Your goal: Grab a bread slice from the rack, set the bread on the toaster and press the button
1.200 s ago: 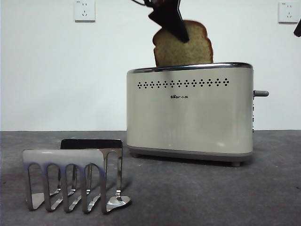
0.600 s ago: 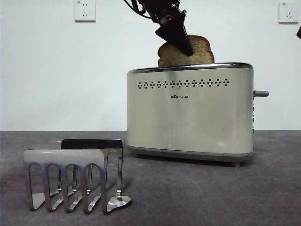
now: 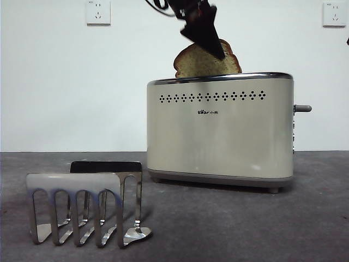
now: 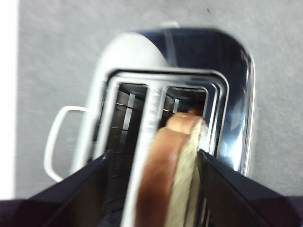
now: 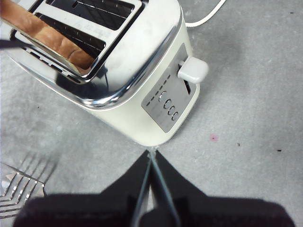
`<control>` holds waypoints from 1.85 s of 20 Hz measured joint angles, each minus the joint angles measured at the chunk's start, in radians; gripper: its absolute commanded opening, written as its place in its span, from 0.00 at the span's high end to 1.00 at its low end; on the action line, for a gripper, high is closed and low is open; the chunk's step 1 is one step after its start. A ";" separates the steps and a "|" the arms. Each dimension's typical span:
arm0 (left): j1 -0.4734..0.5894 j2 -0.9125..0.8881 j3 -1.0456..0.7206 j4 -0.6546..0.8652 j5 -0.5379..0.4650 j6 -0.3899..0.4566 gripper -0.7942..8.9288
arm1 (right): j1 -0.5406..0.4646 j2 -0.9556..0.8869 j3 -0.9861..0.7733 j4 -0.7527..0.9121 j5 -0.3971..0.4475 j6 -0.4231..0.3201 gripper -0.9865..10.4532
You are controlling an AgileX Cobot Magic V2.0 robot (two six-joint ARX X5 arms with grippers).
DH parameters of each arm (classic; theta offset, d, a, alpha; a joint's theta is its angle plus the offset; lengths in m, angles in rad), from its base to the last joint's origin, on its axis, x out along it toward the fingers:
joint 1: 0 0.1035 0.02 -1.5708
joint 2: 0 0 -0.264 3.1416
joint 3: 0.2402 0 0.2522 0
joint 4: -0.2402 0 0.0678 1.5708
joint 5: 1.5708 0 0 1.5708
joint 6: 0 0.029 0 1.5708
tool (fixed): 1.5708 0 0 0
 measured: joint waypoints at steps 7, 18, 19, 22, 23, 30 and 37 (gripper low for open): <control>0.001 -0.148 0.000 -0.012 0.001 -0.147 0.60 | 0.000 0.002 0.000 0.053 0.081 0.065 0.91; 0.018 -0.333 0.000 -0.317 0.003 -0.678 0.93 | -0.104 0.232 0.000 0.366 -0.258 0.311 0.92; 0.024 -0.338 0.000 -0.345 0.003 -0.698 0.93 | -0.123 0.265 0.000 0.385 -0.301 0.317 0.92; 0.032 -0.349 0.000 -0.345 0.003 -0.779 0.93 | -0.153 0.350 0.000 0.460 -0.386 0.338 0.92; 0.032 -0.352 0.000 -0.345 0.003 -0.801 0.93 | -0.154 0.375 0.000 0.492 -0.414 0.346 0.92; 0.032 -0.365 0.000 -0.345 0.008 -0.890 0.93 | -0.150 0.510 0.000 0.557 -0.446 0.386 0.92; 0.012 -0.385 0.000 -0.346 0.011 -0.925 0.93 | -0.147 0.586 0.000 0.582 -0.476 0.386 0.92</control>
